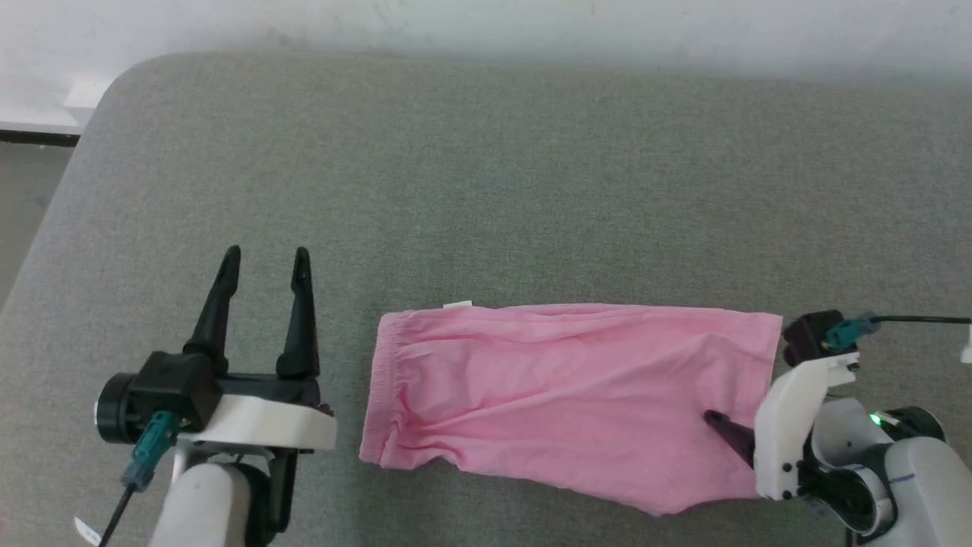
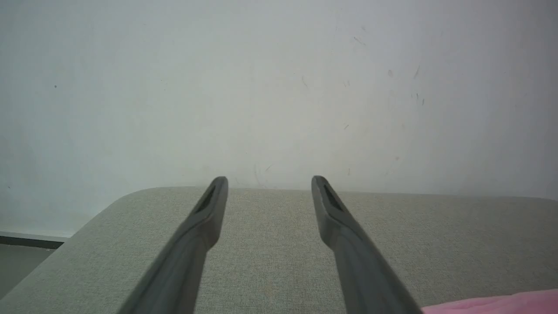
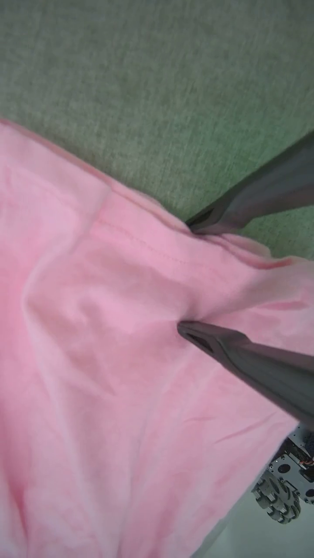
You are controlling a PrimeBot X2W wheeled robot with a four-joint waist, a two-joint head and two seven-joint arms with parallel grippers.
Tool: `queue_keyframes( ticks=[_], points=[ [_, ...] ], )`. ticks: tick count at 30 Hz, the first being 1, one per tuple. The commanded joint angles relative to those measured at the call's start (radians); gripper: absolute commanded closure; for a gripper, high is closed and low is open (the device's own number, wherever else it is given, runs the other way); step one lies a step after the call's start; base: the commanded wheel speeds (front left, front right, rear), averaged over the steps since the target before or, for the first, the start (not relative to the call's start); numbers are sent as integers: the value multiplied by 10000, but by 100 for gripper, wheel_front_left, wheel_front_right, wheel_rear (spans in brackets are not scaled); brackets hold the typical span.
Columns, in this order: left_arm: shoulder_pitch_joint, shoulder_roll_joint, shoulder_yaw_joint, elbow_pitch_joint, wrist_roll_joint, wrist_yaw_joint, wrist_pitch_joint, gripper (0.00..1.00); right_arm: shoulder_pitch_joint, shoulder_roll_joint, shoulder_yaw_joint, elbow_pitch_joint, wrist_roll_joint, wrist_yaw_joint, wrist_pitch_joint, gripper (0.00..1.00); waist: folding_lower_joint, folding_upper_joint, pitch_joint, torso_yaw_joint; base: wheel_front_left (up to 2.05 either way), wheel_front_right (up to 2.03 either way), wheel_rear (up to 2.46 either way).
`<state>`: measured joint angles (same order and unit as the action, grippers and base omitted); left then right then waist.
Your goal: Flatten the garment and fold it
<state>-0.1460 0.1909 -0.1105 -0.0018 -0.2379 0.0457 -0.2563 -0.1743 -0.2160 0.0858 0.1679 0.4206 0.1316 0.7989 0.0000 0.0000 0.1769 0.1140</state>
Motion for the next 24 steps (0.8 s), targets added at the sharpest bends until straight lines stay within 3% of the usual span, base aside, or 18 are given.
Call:
queue_keyframes(
  ticks=[1, 5, 6, 7, 8, 13, 24],
  points=[
    [-123, -100, 20, -45, 113, 25, -48, 0, -98, 70, 207, 110, 114, -9, 13, 0, 0, 0, 40, 14, 0, 0, 0],
    [-73, -400, 206, -87, 218, -119, -52, 0, -235, -35, 458, 282, 143, -9, -44, 0, 0, 0, 81, 45, 0, 0, 0],
    [-55, -439, 243, -97, 281, -154, -52, 0, -259, -72, 497, 326, 145, -9, -57, 55, 0, 0, 81, 49, 0, 0, 0],
    [-39, -497, 302, -131, 320, -176, -52, 0, -283, -110, 509, 364, 161, -9, -85, 96, 0, 0, 80, 48, 0, 0, 0],
    [-8, -542, 360, -133, 350, -202, -53, 0, -299, -175, 504, 415, 157, -9, -99, 100, 0, 0, 75, 42, 0, 0, 0],
    [50, -681, 622, -148, 518, -380, -53, 0, -326, -684, 165, 762, 64, -9, -130, 100, 0, 0, 41, 9, 0, 0, 0],
    [152, -891, 888, -206, 875, -616, -54, 0, -354, -1696, -1822, 1926, -876, -9, -15, 100, 0, 0, -52, -96, 0, 0, 0]
  ],
)
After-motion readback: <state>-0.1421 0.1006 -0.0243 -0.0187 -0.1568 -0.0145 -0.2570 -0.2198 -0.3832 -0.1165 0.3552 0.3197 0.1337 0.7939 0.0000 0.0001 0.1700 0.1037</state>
